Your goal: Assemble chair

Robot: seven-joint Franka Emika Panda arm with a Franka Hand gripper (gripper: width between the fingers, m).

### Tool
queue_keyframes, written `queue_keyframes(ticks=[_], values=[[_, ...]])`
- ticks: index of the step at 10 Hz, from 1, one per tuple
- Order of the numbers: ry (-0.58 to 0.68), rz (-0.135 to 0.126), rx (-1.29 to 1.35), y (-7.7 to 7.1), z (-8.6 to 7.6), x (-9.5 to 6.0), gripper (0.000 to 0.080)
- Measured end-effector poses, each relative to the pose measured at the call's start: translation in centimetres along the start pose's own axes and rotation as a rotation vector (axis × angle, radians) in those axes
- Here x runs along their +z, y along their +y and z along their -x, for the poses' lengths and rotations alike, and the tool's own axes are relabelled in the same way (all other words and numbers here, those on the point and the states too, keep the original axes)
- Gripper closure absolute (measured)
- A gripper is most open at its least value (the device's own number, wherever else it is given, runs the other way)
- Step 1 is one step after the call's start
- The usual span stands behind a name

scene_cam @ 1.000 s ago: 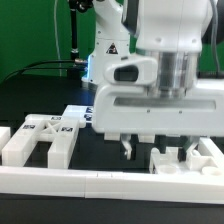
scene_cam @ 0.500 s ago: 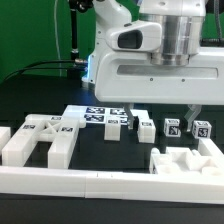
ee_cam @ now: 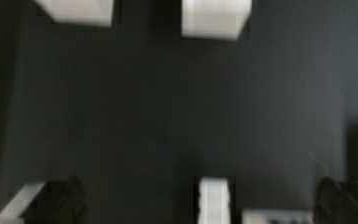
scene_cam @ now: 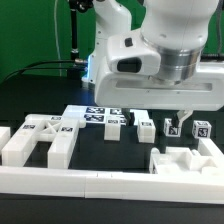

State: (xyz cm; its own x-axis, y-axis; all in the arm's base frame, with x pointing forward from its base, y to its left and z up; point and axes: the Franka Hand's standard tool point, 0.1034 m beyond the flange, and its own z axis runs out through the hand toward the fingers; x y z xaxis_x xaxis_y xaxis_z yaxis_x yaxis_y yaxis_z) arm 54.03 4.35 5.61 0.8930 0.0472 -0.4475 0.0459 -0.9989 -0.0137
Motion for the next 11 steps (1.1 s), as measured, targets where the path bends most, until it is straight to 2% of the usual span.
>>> queue_keyframes(ticks=[1,3,4,5,7,8,11], values=[[-0.084,0.000,0.004,0.0,1.4,0.8,0.0150],[-0.168,0.000,0.003,0.0,1.9,0.7,0.0150],[-0.252,0.001,0.003,0.0,2.4,1.1,0.0150],[-0.287,0.002,0.003,-0.1,2.1,1.3,0.0150],[-0.403,0.018,0.031,-0.9,3.1,3.6,0.0150],[-0.406,0.023,0.021,-1.4,3.2,3.8,0.0150],[-0.406,0.022,0.019,-1.4,3.2,3.8,0.0150]])
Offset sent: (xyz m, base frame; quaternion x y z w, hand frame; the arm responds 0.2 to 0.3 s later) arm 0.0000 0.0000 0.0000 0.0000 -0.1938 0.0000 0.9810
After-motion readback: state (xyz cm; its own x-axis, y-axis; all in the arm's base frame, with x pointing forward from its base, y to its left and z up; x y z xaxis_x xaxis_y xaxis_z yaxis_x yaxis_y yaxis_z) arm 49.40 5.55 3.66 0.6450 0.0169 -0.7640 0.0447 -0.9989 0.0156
